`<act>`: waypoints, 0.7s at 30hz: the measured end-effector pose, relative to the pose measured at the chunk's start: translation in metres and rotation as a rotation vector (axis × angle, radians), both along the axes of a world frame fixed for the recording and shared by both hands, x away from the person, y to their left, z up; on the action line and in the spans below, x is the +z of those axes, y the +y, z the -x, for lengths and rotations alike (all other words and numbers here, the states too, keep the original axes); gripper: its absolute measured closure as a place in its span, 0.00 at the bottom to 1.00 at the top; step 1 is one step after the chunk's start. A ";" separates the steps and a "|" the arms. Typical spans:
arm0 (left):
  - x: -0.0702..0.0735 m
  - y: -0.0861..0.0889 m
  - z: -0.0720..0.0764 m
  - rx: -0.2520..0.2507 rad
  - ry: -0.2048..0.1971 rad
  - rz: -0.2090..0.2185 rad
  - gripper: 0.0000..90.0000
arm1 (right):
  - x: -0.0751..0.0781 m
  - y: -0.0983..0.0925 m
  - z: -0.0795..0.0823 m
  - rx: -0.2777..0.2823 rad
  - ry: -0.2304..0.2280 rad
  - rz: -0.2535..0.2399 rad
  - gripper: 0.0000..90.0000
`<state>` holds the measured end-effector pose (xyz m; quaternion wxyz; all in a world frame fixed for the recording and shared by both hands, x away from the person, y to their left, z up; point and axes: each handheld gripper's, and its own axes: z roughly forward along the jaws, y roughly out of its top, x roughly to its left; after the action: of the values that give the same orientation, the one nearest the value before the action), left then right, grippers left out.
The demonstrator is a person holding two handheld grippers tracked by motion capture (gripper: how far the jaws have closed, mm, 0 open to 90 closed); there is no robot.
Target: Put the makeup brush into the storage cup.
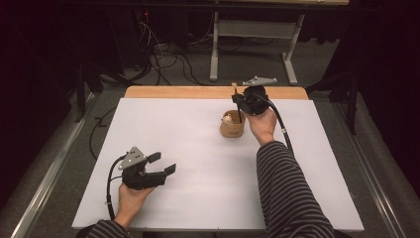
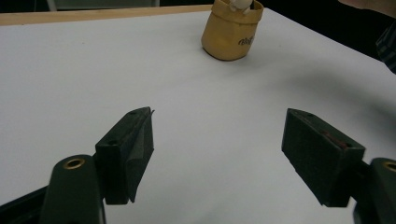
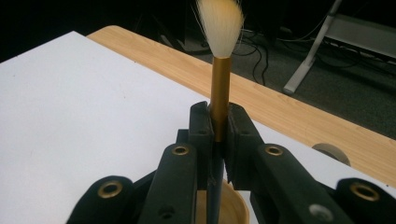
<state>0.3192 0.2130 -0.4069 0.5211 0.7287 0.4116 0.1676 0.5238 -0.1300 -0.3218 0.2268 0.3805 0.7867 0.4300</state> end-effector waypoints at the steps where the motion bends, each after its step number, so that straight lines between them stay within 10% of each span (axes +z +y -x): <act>1: 0.000 0.000 0.000 0.000 -0.001 -0.002 0.29 | -0.001 0.001 0.000 -0.001 0.007 0.001 0.94; 13: 0.001 0.001 0.001 0.009 -0.008 -0.008 0.29 | -0.006 0.001 0.000 0.005 0.048 0.033 0.57; 21: 0.001 0.002 0.000 0.009 -0.008 -0.011 0.29 | 0.000 -0.001 0.006 0.023 0.031 0.004 0.51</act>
<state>0.3190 0.2145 -0.4062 0.5180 0.7290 0.4118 0.1749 0.5179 -0.1309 -0.3215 0.2104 0.3774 0.7952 0.4254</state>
